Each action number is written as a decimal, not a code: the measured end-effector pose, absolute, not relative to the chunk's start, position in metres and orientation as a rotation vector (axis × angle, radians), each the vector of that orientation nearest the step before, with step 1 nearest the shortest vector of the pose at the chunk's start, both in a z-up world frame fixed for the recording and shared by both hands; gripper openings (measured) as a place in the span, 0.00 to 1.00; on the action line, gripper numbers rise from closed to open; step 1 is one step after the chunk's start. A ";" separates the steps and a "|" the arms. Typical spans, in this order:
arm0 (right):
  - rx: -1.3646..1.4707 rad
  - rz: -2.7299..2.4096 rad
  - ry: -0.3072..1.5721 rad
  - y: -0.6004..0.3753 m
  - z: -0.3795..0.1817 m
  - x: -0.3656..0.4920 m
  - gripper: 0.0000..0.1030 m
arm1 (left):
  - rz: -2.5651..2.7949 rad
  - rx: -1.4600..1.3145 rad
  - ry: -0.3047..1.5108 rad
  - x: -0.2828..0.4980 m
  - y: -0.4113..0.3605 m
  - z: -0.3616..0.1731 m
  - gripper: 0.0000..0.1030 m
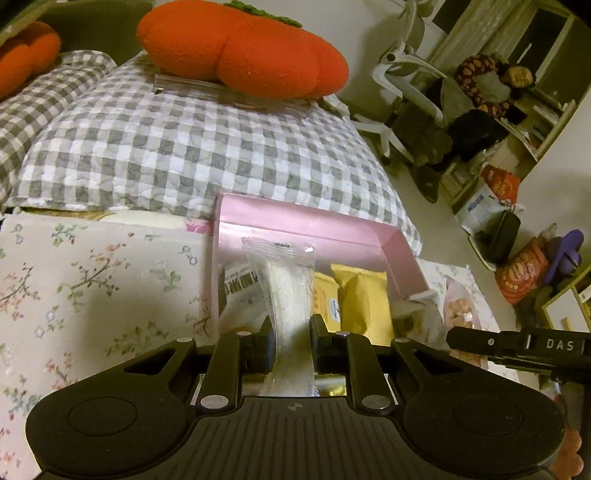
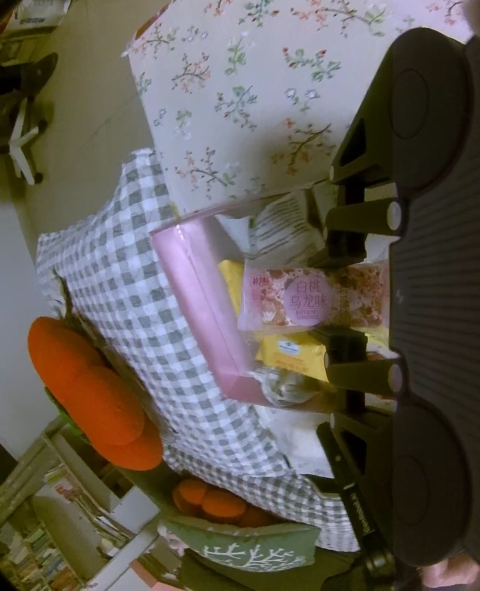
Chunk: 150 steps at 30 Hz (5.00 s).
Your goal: Organize snacks
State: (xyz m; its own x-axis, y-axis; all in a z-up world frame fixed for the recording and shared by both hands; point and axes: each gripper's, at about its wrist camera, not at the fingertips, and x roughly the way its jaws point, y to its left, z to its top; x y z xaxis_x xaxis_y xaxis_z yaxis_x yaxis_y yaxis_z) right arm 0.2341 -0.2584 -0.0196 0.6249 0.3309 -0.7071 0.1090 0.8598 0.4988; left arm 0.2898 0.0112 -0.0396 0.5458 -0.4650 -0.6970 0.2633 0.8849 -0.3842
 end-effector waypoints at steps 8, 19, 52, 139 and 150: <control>0.536 0.217 0.912 -0.228 -0.032 0.257 0.28 | -0.435 -0.226 0.894 0.310 0.000 -0.059 0.16; 0.529 0.230 0.926 -0.208 -0.047 0.278 0.28 | -0.421 -0.186 0.863 0.321 -0.004 -0.070 0.16; 0.514 0.168 0.851 -0.224 -0.007 0.249 0.42 | -0.341 -0.143 0.807 0.288 0.020 -0.011 0.67; -0.201 0.382 1.241 -0.216 -0.073 0.130 0.25 | -0.477 0.141 1.051 0.154 -0.063 -0.082 0.40; -0.122 0.364 1.211 -0.212 -0.062 0.135 0.25 | -0.494 0.120 1.041 0.149 -0.062 -0.075 0.40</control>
